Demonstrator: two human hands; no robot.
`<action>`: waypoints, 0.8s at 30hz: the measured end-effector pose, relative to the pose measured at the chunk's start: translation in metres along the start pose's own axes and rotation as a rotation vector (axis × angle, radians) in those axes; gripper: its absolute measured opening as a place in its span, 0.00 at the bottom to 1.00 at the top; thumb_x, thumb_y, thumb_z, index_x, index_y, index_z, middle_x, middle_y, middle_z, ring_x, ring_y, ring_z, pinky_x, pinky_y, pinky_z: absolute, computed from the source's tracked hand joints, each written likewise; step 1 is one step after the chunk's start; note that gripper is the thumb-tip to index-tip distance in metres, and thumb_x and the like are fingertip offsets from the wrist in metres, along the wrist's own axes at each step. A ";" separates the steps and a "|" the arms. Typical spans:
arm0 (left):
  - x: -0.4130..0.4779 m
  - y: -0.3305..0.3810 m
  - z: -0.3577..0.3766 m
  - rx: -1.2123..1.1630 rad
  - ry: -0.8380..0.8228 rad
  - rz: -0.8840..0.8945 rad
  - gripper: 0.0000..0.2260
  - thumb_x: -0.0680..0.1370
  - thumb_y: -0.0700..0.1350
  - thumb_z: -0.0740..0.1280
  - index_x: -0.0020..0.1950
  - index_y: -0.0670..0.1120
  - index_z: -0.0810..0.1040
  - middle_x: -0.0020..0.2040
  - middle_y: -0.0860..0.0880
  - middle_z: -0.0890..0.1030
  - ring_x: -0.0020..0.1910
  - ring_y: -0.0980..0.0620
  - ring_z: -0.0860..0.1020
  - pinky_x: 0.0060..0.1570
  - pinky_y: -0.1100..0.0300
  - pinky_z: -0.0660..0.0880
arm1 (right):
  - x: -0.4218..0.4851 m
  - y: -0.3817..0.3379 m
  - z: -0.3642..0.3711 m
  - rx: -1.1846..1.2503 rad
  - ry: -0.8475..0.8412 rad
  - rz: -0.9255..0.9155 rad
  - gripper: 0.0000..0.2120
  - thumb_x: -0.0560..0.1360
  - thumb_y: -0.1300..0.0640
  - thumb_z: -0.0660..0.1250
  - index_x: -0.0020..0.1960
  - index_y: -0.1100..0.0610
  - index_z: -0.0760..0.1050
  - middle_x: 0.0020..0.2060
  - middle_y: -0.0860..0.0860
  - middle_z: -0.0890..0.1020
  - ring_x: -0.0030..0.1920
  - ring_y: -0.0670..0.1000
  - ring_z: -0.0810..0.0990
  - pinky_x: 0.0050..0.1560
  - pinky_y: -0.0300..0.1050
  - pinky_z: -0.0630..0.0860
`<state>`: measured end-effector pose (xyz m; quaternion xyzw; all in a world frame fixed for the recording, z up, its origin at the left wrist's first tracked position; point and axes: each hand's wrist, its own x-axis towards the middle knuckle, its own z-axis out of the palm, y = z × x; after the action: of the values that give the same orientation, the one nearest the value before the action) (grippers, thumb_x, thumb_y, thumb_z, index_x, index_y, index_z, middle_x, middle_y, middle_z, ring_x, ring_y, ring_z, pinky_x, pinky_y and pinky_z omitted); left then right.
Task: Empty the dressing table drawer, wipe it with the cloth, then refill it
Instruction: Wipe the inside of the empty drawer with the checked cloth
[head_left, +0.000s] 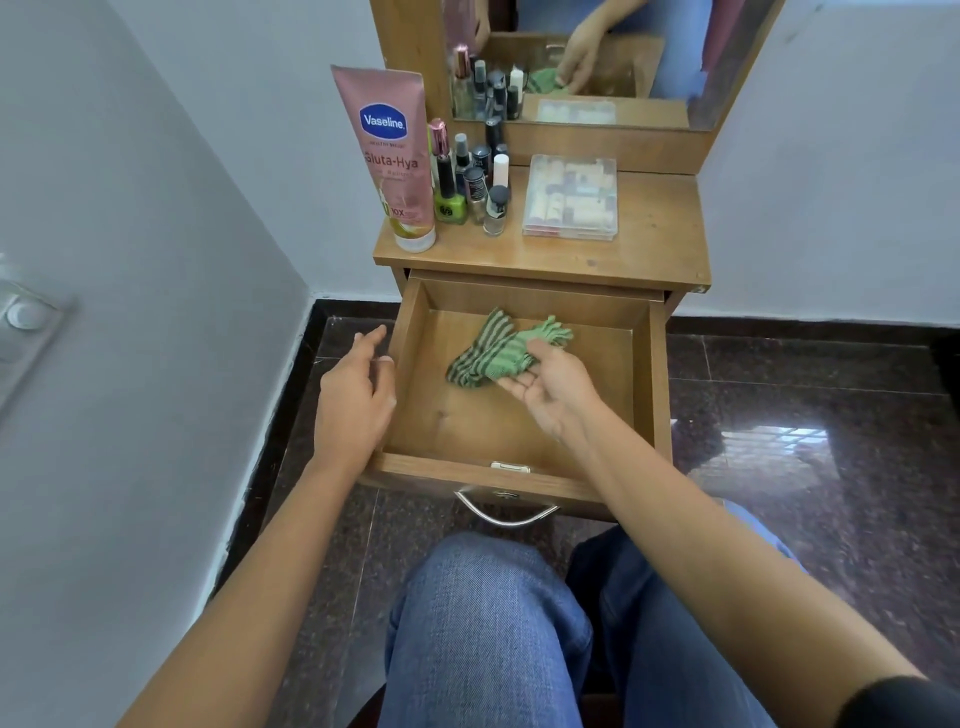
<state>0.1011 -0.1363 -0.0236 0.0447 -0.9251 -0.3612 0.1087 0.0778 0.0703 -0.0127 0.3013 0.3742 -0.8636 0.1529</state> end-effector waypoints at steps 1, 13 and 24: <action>0.000 -0.002 0.000 0.019 -0.013 0.016 0.18 0.81 0.44 0.59 0.72 0.46 0.72 0.38 0.50 0.80 0.32 0.67 0.74 0.33 0.76 0.65 | 0.000 0.000 0.002 0.035 0.017 -0.031 0.10 0.82 0.62 0.55 0.60 0.65 0.70 0.60 0.64 0.78 0.54 0.59 0.80 0.59 0.55 0.75; -0.002 -0.005 0.003 0.010 -0.049 -0.018 0.17 0.82 0.47 0.59 0.71 0.48 0.73 0.55 0.41 0.83 0.37 0.68 0.77 0.38 0.71 0.68 | 0.037 -0.003 -0.006 -1.768 -0.084 -0.719 0.19 0.78 0.62 0.59 0.69 0.60 0.69 0.61 0.59 0.77 0.53 0.55 0.78 0.57 0.50 0.76; -0.002 -0.007 0.003 -0.016 -0.058 -0.032 0.17 0.81 0.48 0.58 0.70 0.50 0.74 0.53 0.39 0.82 0.34 0.64 0.77 0.35 0.70 0.67 | 0.058 -0.011 -0.019 -2.399 -0.194 -1.020 0.16 0.75 0.66 0.61 0.61 0.57 0.74 0.56 0.54 0.81 0.59 0.56 0.74 0.63 0.49 0.67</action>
<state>0.1019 -0.1391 -0.0310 0.0480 -0.9241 -0.3713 0.0765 0.0351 0.0892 -0.0533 -0.2598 0.9653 0.0273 0.0083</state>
